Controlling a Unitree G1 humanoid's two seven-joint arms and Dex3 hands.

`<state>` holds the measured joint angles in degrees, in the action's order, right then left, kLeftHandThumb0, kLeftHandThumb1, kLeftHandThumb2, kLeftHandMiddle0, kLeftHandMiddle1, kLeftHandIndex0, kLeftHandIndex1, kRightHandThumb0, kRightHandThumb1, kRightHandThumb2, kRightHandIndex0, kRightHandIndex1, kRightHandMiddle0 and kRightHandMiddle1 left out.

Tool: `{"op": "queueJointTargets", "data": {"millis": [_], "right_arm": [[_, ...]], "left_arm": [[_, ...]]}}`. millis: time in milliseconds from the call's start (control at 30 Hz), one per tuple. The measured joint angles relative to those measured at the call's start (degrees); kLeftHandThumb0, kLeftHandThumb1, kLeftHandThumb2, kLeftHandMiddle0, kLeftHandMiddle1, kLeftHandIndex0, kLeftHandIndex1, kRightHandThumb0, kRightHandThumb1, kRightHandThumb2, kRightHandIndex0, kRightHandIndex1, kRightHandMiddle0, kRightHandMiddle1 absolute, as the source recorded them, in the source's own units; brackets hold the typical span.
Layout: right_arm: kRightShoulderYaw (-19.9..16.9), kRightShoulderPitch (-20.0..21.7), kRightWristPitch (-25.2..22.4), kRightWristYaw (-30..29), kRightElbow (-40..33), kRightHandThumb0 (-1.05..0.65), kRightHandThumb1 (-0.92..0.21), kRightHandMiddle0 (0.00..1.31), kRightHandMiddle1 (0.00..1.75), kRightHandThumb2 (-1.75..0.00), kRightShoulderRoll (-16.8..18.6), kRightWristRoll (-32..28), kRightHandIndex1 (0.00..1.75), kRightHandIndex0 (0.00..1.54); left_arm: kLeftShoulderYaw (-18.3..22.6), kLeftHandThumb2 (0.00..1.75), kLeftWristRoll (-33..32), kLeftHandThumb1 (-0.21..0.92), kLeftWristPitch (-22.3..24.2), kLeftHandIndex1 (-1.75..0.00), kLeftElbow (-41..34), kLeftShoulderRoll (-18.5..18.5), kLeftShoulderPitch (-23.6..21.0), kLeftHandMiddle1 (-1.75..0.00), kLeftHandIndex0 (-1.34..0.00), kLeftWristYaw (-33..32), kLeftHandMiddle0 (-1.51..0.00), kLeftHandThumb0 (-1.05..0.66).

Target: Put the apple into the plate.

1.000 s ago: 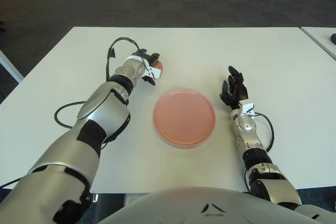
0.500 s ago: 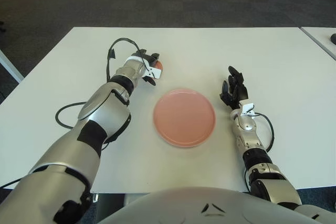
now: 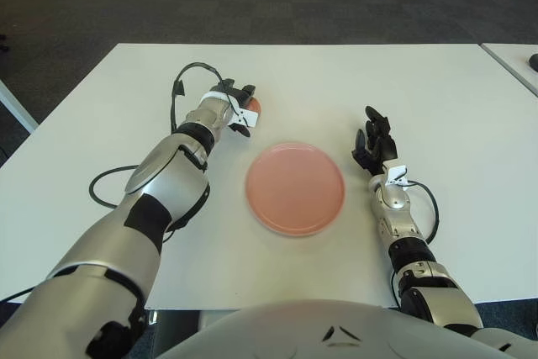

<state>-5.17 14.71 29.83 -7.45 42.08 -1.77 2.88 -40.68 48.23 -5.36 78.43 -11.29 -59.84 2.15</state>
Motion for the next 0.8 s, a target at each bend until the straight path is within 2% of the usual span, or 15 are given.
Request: {"op": "queueJointTargets", "data": {"millis": [367,533,700,767,800], "right_arm": [[0.0,0.0,0.0,-0.3,0.0,-0.63,-0.92,0.00,0.50,-0.79,0.0,0.1,0.13,0.19],[0.1,0.0,0.0,-0.3,0.0,-0.63,-0.92,0.00,0.50,-0.80,0.0,0.1,0.13,0.19],[0.0,0.1,0.1,-0.3,0.2,-0.62,-0.92,0.00,0.50,-0.80,0.0,0.0,0.13,0.19],[0.0,0.1,0.1,-0.3,0.3,-0.62,-0.92,0.00,0.50,-0.80,0.0,0.0,0.13,0.19],[0.0,0.1,0.2,-0.3,0.4,-0.62,-0.92,0.00,0.50,-0.80,0.0,0.0,0.13,0.19]], "left_arm": [[0.7,0.06,-0.6,0.92,0.3,-0.01,0.0,0.2,0.7,0.00,-0.01,-1.8,0.00,-1.05],[1.2,0.13,-0.7,0.90,0.5,-0.20,0.0,0.4,1.4,-0.02,0.00,-4.1,-0.03,-1.00],[1.8,0.13,-0.9,0.88,0.8,-0.30,0.1,0.8,2.6,-0.05,0.00,-8.0,-0.11,-0.90],[2.1,0.27,-0.9,0.76,0.9,-0.35,0.1,1.0,3.2,-0.08,0.00,-9.8,-0.14,-0.82],[2.2,0.47,-0.9,0.62,1.0,-0.40,0.1,1.1,3.4,-0.11,0.00,-10.5,-0.17,-0.71]]}}
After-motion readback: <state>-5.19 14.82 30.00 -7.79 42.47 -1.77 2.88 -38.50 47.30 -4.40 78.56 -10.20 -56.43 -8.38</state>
